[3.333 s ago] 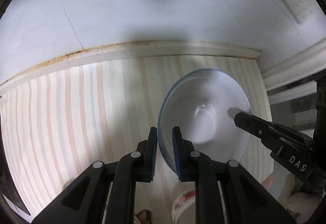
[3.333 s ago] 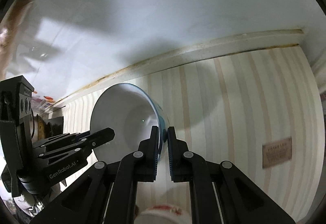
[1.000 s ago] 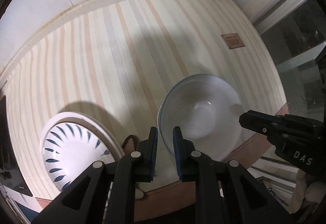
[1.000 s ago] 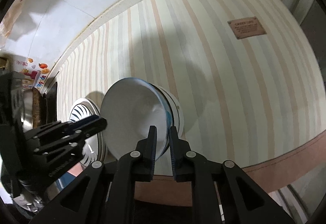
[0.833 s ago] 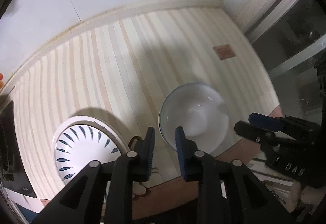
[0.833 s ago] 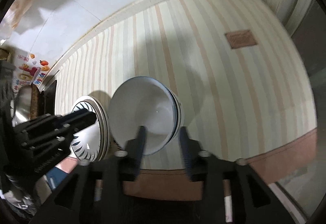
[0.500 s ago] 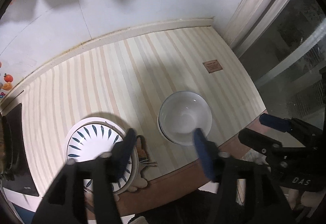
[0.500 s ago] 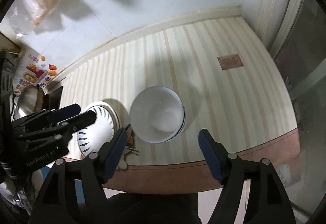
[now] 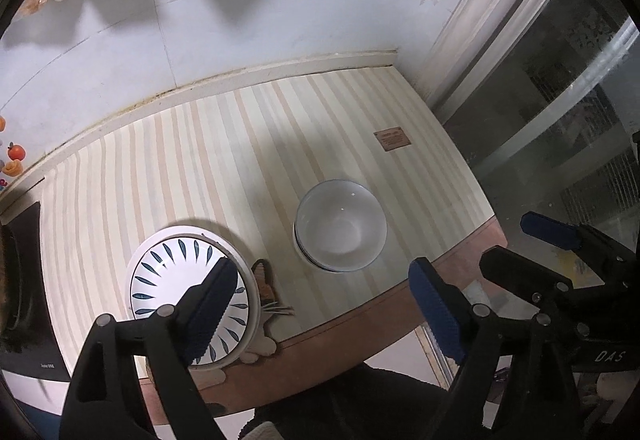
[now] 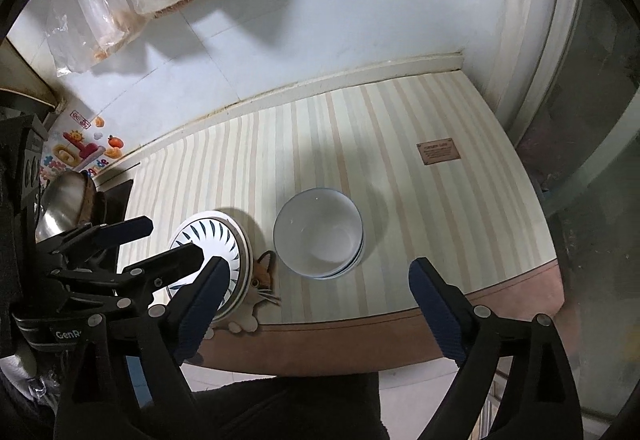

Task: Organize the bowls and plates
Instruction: 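Set the bowl stack down on the counter and open both grippers, then regrasp the bowl stack rim with both grippers and lift it, then carry the bowl stack over the plate stack and lower it onto the plates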

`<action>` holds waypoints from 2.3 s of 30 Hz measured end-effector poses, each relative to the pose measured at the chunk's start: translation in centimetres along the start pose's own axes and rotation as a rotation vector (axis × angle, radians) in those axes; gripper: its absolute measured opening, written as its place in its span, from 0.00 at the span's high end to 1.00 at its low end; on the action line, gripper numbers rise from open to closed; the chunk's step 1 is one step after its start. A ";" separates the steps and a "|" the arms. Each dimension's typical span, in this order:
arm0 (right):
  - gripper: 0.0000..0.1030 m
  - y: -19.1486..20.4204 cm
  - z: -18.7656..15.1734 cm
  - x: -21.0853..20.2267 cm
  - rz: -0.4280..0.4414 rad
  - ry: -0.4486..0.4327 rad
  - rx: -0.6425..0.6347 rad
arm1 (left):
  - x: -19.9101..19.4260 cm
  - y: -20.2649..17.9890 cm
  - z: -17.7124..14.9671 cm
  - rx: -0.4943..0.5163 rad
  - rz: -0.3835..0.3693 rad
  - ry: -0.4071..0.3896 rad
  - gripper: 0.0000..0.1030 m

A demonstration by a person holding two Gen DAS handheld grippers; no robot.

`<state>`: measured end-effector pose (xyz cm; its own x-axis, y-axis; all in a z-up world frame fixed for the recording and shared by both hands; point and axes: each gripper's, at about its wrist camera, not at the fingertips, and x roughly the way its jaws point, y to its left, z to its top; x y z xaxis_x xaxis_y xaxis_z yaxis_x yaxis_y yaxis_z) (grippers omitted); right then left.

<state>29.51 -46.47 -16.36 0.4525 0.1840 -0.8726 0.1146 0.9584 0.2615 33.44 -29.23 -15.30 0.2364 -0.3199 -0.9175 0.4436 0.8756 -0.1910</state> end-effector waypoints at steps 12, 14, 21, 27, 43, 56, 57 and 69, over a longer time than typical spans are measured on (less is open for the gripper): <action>0.06 -0.7 0.2 -0.6 -0.007 -0.025 0.024 | 1.3 0.8 1.0 -0.041 -0.055 0.017 0.14; 0.05 -1.3 0.5 0.4 -0.006 -0.018 0.031 | 2.4 1.2 1.3 -0.051 -0.044 0.024 0.14; 0.04 -4.8 0.8 7.4 0.099 0.059 0.115 | 8.7 3.4 2.8 -0.104 -0.046 0.072 0.14; 0.04 -7.8 -0.2 16.5 0.269 0.184 0.234 | 15.6 5.3 3.8 -0.145 -0.075 0.189 0.14; 0.04 -11.1 -2.3 29.9 0.544 0.317 0.365 | 25.9 5.5 3.5 -0.188 -0.228 0.422 0.38; 0.46 -10.8 -1.3 30.8 0.466 0.363 0.318 | 25.1 5.1 3.2 -0.186 -0.180 0.380 0.48; 0.46 -10.7 -1.3 30.8 0.465 0.364 0.312 | 25.0 5.1 3.2 -0.187 -0.178 0.376 0.48; 0.46 -8.5 -0.8 30.0 0.511 0.420 0.301 | 21.9 6.1 3.1 -0.223 -0.142 0.382 0.48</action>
<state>41.45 -48.88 -45.10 0.1433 0.7189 -0.6802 0.2457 0.6399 0.7281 43.98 -32.07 -35.50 -0.1674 -0.3230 -0.9315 0.2422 0.9024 -0.3564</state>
